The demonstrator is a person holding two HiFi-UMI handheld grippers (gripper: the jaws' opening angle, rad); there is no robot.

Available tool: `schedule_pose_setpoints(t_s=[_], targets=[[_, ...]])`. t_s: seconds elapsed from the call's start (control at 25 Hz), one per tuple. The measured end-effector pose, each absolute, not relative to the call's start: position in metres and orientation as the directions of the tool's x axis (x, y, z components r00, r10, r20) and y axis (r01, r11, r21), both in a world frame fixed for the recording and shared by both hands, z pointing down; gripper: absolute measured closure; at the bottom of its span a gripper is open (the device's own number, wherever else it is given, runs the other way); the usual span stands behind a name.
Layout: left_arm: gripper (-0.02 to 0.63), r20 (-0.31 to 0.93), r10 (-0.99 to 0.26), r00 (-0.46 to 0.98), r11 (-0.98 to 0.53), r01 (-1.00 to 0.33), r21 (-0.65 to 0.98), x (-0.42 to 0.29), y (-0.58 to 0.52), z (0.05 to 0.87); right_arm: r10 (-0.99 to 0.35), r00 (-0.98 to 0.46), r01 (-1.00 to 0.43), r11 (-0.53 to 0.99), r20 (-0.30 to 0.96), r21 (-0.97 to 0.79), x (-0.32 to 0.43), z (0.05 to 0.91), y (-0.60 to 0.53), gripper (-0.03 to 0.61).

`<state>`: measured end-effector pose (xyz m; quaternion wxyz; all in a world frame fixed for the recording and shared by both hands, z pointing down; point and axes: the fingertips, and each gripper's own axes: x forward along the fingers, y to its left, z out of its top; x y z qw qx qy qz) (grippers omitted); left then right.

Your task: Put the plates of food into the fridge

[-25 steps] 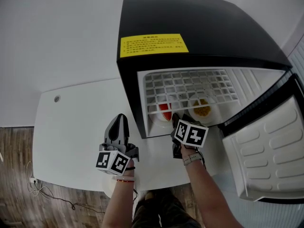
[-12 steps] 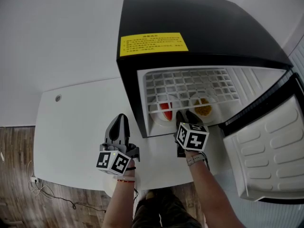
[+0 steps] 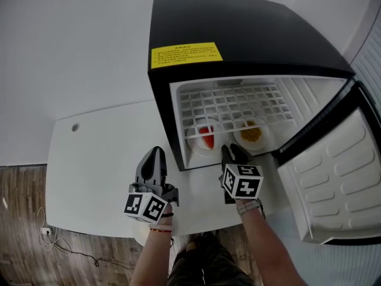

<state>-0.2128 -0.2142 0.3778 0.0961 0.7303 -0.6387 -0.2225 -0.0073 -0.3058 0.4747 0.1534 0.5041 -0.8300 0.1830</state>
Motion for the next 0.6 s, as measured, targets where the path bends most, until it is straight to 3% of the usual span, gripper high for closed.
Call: schedule_pose_setpoints(t_s=[0.2,0.6], targets=[[0.607,-0.200,-0.972,0.125,-0.202,-0.880,0.430,-0.197,-0.198,0.374,-0.791,-0.450,-0.890,0.435,0.414,-0.137,-0.003,0.465,-0.280,0.568],[0.607,-0.218,-0.945,0.242,-0.314,-0.854,0.415,-0.163,-0.168,0.358,-0.769,-0.531,-0.848,0.486,0.358,-0.213,-0.013,0.431,-0.218,0.571]])
